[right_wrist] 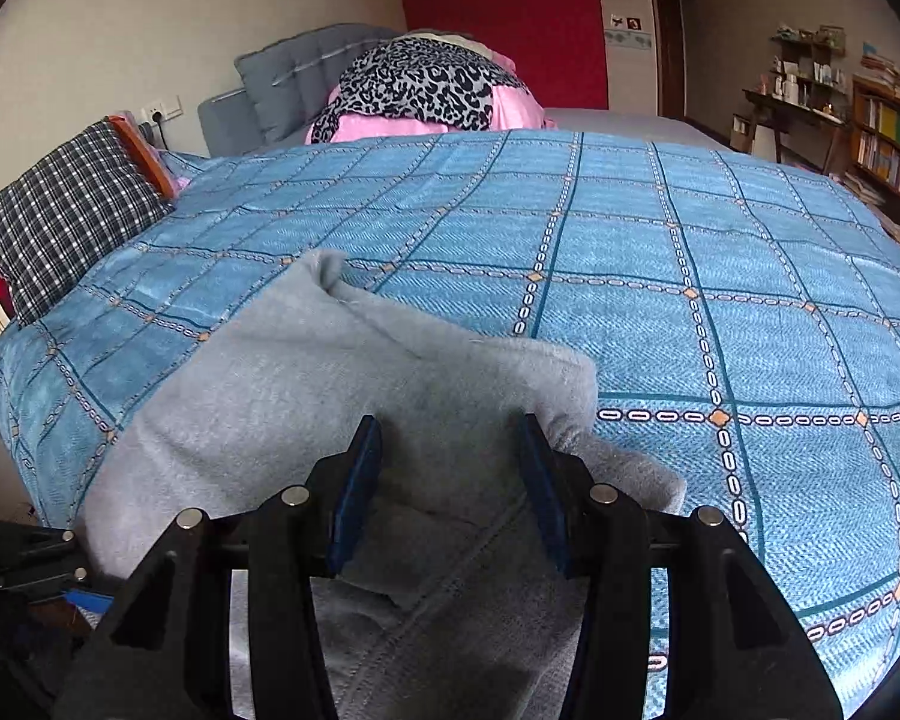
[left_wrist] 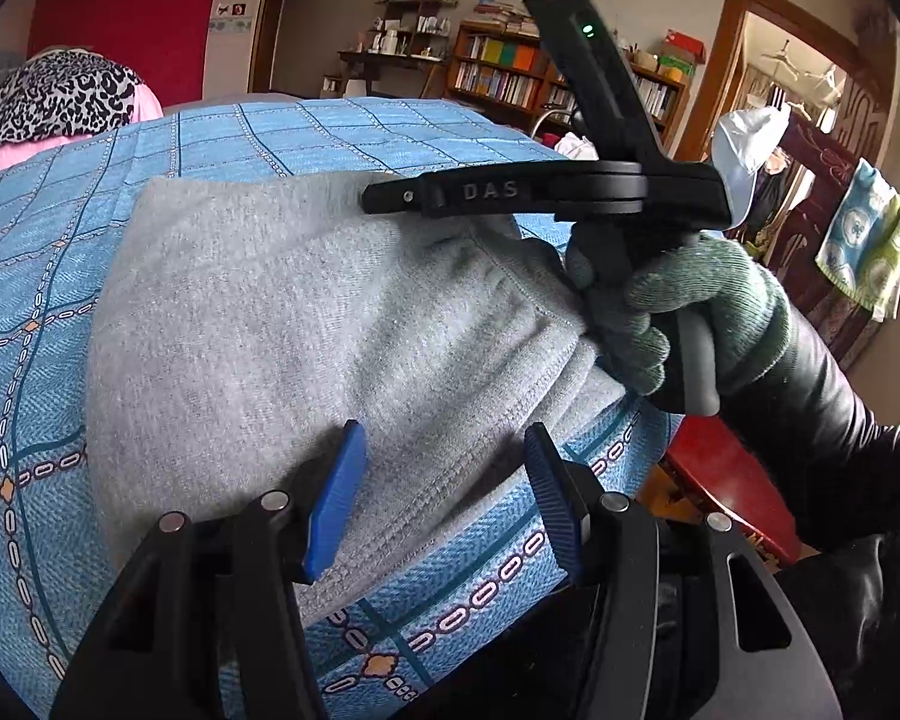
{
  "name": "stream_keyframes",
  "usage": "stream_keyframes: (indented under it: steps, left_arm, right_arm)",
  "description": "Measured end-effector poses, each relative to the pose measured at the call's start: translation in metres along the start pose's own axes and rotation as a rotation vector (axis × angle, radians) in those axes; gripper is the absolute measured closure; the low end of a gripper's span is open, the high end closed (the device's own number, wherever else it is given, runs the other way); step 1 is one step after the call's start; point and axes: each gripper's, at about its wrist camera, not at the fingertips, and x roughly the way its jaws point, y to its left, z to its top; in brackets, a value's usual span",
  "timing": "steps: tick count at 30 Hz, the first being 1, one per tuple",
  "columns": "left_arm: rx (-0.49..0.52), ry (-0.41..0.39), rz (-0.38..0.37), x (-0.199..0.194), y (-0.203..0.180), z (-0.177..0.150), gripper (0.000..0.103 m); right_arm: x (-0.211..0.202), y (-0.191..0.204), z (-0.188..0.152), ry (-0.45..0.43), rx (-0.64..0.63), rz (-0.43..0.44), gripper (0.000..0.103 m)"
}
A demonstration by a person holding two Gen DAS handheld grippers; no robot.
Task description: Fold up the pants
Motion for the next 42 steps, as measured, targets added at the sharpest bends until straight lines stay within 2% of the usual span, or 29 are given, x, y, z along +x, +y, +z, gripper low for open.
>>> stream_keyframes:
  steps: [7,12,14,17,25,29,35,37,39,42]
  left_arm:
    - [0.014,-0.018,-0.004,-0.001,-0.003,-0.008,0.048]
    - [-0.048,-0.011,-0.052,-0.009,0.006,0.001,0.046]
    - [-0.083,-0.012,-0.091,-0.015,0.011,0.005,0.045]
    - [-0.102,-0.016,-0.103,-0.022,0.018,0.006,0.045]
    - [-0.086,-0.017,-0.076,-0.021,0.017,-0.003,0.045]
    - [-0.090,-0.021,-0.078,-0.019,0.018,-0.004,0.045]
    - [-0.111,-0.016,-0.085,-0.022,0.021,0.003,0.045]
    - [-0.119,-0.029,-0.077,-0.027,0.023,0.009,0.041]
    - [-0.121,-0.070,-0.049,-0.036,0.025,0.015,0.024]
    - [-0.117,-0.137,-0.018,-0.048,0.032,0.022,0.016]
  right_arm:
    - [0.009,0.002,-0.011,-0.026,-0.027,-0.031,0.054]
    - [-0.008,0.009,-0.015,-0.089,-0.040,-0.045,0.054]
    - [-0.025,0.015,-0.020,-0.126,-0.046,-0.040,0.044]
    - [-0.053,0.026,-0.034,-0.188,-0.059,-0.029,0.040]
    - [-0.065,0.032,-0.084,-0.154,-0.015,-0.123,0.040]
    - [-0.053,0.023,-0.103,-0.149,0.083,-0.090,0.037]
    - [-0.053,0.018,-0.108,-0.156,0.129,-0.060,0.035]
    - [-0.056,0.015,-0.105,-0.146,0.148,-0.036,0.034]
    - [-0.061,0.010,-0.101,-0.146,0.175,-0.012,0.033]
    - [-0.069,0.005,-0.097,-0.159,0.194,-0.003,0.027]
